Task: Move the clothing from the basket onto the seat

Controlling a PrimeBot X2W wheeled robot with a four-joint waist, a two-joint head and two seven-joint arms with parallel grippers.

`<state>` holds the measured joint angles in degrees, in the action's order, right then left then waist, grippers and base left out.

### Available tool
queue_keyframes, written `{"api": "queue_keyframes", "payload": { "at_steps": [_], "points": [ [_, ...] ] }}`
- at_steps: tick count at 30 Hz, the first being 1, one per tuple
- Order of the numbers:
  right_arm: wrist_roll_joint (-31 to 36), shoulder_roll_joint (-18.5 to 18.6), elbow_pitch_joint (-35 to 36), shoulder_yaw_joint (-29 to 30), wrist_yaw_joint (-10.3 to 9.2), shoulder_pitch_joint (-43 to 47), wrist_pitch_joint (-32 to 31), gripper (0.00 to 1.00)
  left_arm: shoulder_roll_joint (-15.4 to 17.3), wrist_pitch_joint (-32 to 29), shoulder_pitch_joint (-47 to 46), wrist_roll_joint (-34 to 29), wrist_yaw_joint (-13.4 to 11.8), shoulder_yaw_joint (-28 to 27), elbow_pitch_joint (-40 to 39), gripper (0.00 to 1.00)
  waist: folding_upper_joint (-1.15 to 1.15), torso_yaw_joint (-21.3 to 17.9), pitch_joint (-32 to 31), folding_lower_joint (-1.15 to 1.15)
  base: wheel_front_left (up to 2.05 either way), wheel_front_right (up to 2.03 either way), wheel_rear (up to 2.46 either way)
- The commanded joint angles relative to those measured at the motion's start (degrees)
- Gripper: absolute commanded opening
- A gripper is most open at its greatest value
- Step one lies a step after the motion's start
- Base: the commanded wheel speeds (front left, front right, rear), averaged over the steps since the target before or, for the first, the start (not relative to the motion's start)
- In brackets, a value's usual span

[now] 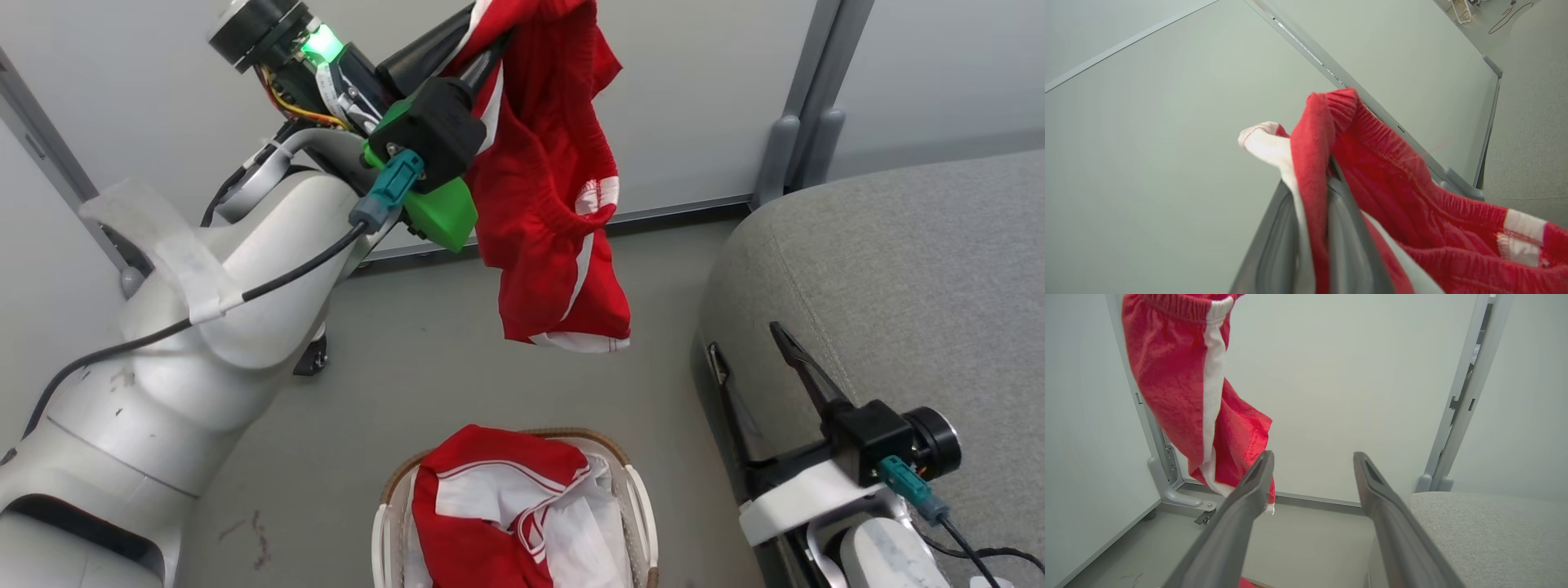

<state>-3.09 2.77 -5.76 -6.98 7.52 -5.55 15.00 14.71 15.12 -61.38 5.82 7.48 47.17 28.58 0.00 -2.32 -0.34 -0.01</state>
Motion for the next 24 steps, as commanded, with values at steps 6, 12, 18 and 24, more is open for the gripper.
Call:
{"api": "queue_keyframes", "payload": {
  "at_steps": [6,12,18,24],
  "points": [
    [0.02,0.24,-3.68,-6.2,-0.06,-4.36,0.28,1.0,-1.89,0.06,-3.82,1.96,-0.04,2.2,-0.34,0.0,0.0,1.78,-0.15,0.01,0.0,0.0,0.0],
    [1.49,0.24,-11.52,-10.34,-0.06,-12.19,0.28,1.0,-4.2,0.06,-6.94,3.23,-0.03,4.13,-0.27,0.0,0.0,3.43,0.14,0.01,0.0,0.0,0.0],
    [1.72,0.22,-18.43,-11.58,-0.06,-17.65,0.28,1.0,-6.49,0.06,-8.72,4.11,-0.03,4.96,-0.15,0.0,0.0,4.71,0.3,0.01,0.0,0.0,0.0],
    [-0.27,0.21,-22.36,-13.73,-0.06,-21.44,0.28,1.0,-7.86,0.06,-9.09,5.02,-0.04,5.59,-0.99,0.0,0.0,5.48,0.33,0.01,0.0,0.0,0.0]
  ]
}}
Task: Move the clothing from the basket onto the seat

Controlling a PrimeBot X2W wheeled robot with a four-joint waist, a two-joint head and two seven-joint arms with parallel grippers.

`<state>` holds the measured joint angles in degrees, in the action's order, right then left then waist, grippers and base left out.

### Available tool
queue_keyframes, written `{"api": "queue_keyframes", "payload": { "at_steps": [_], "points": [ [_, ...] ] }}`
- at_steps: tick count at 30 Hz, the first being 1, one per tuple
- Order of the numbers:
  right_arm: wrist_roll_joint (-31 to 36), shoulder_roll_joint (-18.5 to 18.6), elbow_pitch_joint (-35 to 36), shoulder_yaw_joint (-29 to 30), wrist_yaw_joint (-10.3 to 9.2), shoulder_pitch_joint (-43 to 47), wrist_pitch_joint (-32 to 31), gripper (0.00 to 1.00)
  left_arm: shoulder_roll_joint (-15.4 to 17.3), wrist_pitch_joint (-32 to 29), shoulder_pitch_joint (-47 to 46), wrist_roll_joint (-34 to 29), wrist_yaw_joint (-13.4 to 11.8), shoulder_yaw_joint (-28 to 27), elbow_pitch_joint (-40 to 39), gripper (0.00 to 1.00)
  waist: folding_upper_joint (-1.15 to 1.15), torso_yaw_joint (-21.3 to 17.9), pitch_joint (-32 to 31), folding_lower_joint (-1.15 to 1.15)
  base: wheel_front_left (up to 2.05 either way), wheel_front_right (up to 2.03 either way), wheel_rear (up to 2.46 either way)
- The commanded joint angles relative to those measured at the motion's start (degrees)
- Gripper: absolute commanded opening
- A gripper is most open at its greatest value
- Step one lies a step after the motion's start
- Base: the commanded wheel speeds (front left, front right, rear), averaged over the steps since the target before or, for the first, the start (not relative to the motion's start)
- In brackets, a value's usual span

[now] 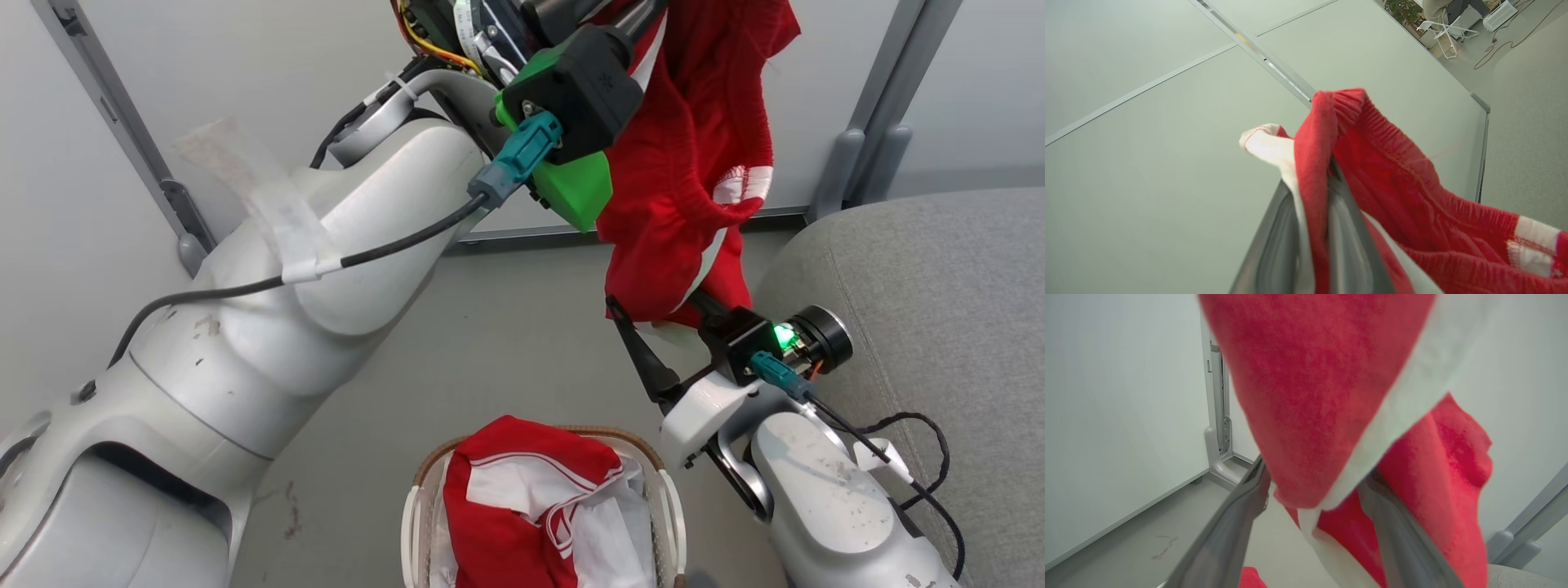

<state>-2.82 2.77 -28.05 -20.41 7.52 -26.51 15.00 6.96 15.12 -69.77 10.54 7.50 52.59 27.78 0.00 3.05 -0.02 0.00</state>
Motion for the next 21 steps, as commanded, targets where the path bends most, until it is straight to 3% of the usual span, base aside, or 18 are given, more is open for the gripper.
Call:
{"api": "queue_keyframes", "payload": {
  "at_steps": [1,2,3,5,19,20,21],
  "points": [
    [-1.07,0.17,0.01,-0.88,-0.06,-0.99,0.28,1.0,-0.21,0.06,-0.35,0.58,-0.06,0.27,-0.32,0.0,0.0,0.19,0.0,0.0,0.0,0.0,0.0],
    [-1.49,0.19,0.27,-1.27,-0.06,-1.36,0.28,1.0,-0.25,0.06,0.0,0.72,-0.06,0.36,-0.36,0.0,0.0,0.26,-0.01,0.0,0.0,0.0,0.0],
    [-1.94,0.2,0.65,-1.75,-0.06,-1.75,0.28,0.53,-0.25,0.06,0.5,0.96,-0.06,0.48,-0.34,0.0,0.0,0.31,0.0,0.0,0.0,0.0,0.0],
    [-2.73,0.25,1.24,-2.33,-0.06,-2.12,0.28,0.0,-0.02,0.06,1.34,1.44,-0.06,0.46,-0.06,0.0,0.0,0.37,-0.01,0.0,0.0,0.0,0.0],
    [-3.79,0.23,7.85,0.32,-0.06,1.71,0.28,0.0,3.86,0.06,9.56,4.96,-1.69,-2.77,1.98,0.0,0.0,-1.44,0.22,0.0,0.0,0.0,0.0],
    [-3.82,0.23,8.34,0.68,-0.06,1.83,0.28,0.0,4.08,0.06,10.38,5.39,-1.86,-3.21,2.12,0.03,0.0,-1.55,0.28,0.0,0.0,0.0,0.0],
    [-3.9,0.24,8.97,1.17,-0.06,2.12,0.28,0.0,4.43,0.06,11.57,5.8,-2.0,-3.71,2.46,0.31,0.0,-1.69,0.36,0.0,0.0,0.0,0.0]
  ]
}}
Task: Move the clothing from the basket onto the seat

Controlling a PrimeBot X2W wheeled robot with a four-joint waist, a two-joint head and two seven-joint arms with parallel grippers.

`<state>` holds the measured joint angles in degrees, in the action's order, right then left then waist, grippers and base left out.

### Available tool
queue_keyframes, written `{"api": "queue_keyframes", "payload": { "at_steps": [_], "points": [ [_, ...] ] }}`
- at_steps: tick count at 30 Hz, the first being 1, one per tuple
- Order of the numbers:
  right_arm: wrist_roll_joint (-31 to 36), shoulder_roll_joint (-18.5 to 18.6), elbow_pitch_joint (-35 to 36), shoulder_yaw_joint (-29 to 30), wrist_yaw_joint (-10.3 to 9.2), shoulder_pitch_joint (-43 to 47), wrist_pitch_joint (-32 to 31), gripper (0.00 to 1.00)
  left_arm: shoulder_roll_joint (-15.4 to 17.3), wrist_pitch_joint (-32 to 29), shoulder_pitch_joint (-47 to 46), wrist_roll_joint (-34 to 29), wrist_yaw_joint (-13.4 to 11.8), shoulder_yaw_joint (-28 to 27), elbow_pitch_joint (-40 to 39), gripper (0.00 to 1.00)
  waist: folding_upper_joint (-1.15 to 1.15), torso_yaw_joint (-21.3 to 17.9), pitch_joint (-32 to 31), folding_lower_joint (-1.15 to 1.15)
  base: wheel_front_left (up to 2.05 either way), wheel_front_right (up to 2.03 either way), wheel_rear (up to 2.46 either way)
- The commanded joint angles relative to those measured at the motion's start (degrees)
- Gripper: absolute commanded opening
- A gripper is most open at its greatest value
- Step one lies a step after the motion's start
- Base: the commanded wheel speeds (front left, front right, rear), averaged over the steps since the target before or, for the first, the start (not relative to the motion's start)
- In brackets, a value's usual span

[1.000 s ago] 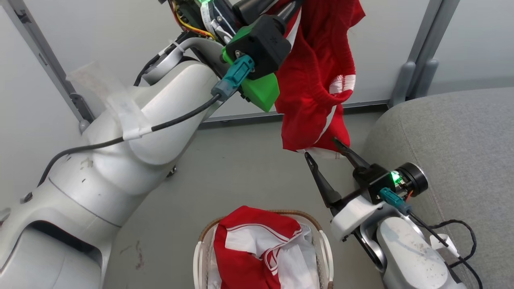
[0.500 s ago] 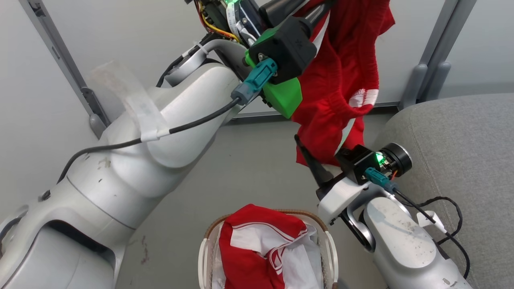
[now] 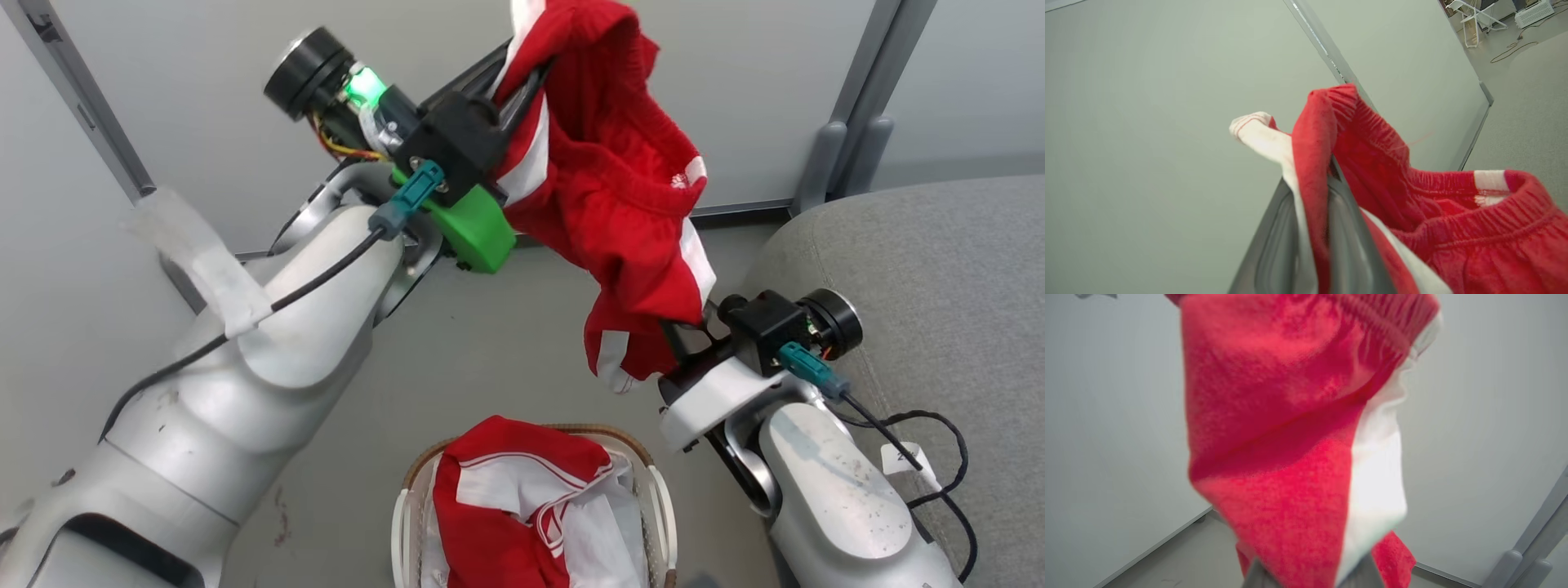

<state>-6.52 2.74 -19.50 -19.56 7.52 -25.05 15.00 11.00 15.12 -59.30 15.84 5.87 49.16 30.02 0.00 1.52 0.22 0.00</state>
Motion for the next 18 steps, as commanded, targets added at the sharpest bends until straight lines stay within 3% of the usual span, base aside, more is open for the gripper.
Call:
{"api": "queue_keyframes", "payload": {
  "at_steps": [1,3,9,18],
  "points": [
    [-0.25,0.27,0.88,0.72,-0.06,0.97,0.28,0.0,0.62,0.06,2.11,0.82,-0.39,-0.67,0.47,0.45,0.0,-0.24,0.19,0.0,0.0,0.0,0.0],
    [-0.46,0.26,1.98,1.43,-0.06,1.49,0.28,0.0,0.85,0.06,4.48,1.97,-0.46,-1.9,0.91,1.0,0.0,-0.37,0.36,0.0,0.0,0.0,0.0],
    [-0.16,0.25,4.89,2.74,-0.06,2.63,0.28,0.0,1.02,0.06,13.04,4.14,-0.93,-5.94,1.03,1.0,0.0,-0.57,0.98,0.0,0.0,0.0,0.0],
    [0.67,0.25,8.33,5.3,-0.06,4.17,0.28,0.0,-1.26,0.06,26.04,4.43,0.57,-10.28,-0.31,1.0,0.0,-0.41,1.56,0.0,0.0,0.0,0.0]
  ]
}}
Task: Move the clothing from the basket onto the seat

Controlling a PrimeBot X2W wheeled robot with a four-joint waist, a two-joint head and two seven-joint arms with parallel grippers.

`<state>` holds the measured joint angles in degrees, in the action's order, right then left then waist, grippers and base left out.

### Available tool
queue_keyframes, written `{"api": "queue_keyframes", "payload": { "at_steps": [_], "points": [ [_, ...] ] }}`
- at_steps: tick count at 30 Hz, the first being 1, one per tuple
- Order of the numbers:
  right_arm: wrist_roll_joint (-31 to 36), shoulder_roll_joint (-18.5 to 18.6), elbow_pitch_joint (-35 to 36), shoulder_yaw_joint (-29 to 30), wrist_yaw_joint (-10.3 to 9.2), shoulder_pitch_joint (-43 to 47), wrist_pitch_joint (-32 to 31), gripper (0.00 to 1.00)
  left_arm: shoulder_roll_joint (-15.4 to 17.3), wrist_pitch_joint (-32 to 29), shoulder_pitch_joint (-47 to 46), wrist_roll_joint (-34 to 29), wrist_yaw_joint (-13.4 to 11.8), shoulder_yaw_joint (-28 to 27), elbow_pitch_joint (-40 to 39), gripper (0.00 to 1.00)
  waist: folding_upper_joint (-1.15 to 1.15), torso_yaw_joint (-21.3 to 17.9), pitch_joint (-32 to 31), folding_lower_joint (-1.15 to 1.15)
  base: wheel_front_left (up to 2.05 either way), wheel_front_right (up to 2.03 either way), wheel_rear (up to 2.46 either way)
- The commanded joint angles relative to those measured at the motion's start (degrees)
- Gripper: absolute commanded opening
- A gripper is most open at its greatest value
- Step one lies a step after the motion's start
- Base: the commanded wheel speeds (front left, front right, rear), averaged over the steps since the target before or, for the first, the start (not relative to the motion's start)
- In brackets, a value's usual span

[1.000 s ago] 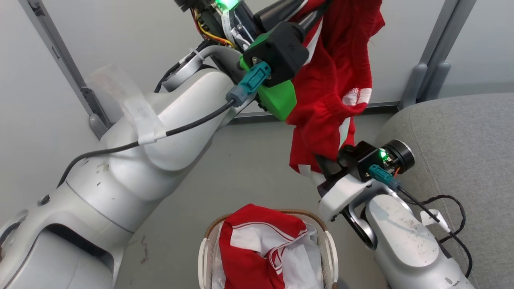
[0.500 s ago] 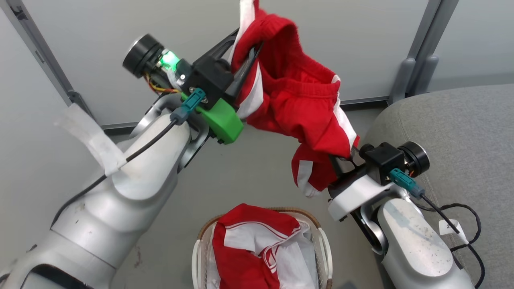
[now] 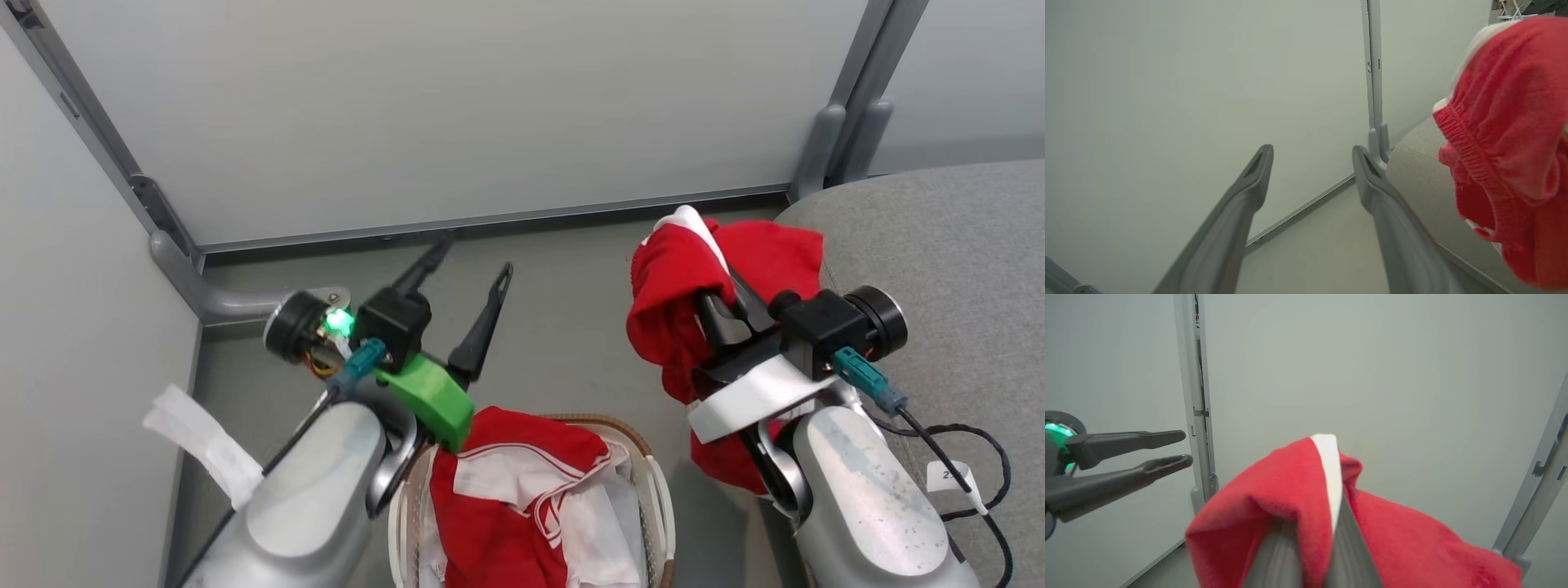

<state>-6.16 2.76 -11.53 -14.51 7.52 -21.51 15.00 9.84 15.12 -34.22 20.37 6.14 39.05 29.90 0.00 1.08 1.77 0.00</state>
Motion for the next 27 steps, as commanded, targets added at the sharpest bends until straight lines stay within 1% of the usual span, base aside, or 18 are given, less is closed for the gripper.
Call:
{"api": "queue_keyframes", "payload": {
  "at_steps": [1,10,15,21,25,27],
  "points": [
    [0.53,0.21,1.04,0.91,-0.06,1.29,0.28,0.0,-0.81,0.06,3.69,0.0,0.49,-1.36,-0.65,1.0,0.0,0.05,0.08,0.0,0.0,0.0,0.0],
    [1.0,0.24,3.87,4.04,-0.06,3.58,0.28,0.0,-4.0,0.06,14.95,-0.97,1.32,-5.67,-4.23,1.0,0.0,-0.41,0.19,0.0,0.0,0.0,0.0],
    [1.51,0.23,4.62,5.23,-0.06,3.63,0.28,0.0,-5.39,0.06,19.19,-1.52,1.36,-8.39,-5.47,1.0,0.0,-0.98,0.44,0.0,0.0,0.0,0.0],
    [2.66,0.24,5.64,7.06,-0.06,4.3,0.28,0.0,-6.14,0.06,21.05,-2.71,1.37,-7.2,-6.59,1.0,0.0,-2.91,1.13,0.0,0.0,0.0,0.0],
    [2.82,0.23,6.79,9.29,-0.06,5.61,0.28,0.0,-6.44,0.06,21.5,-2.8,1.38,-6.16,-7.31,1.0,0.0,-5.49,1.66,0.0,0.0,0.0,0.0],
    [2.9,0.21,7.21,10.19,-0.06,6.47,0.28,0.0,-6.45,0.06,21.56,-2.87,1.38,-5.52,-7.61,1.0,0.0,-7.47,2.08,0.0,0.0,0.0,0.0]
  ]
}}
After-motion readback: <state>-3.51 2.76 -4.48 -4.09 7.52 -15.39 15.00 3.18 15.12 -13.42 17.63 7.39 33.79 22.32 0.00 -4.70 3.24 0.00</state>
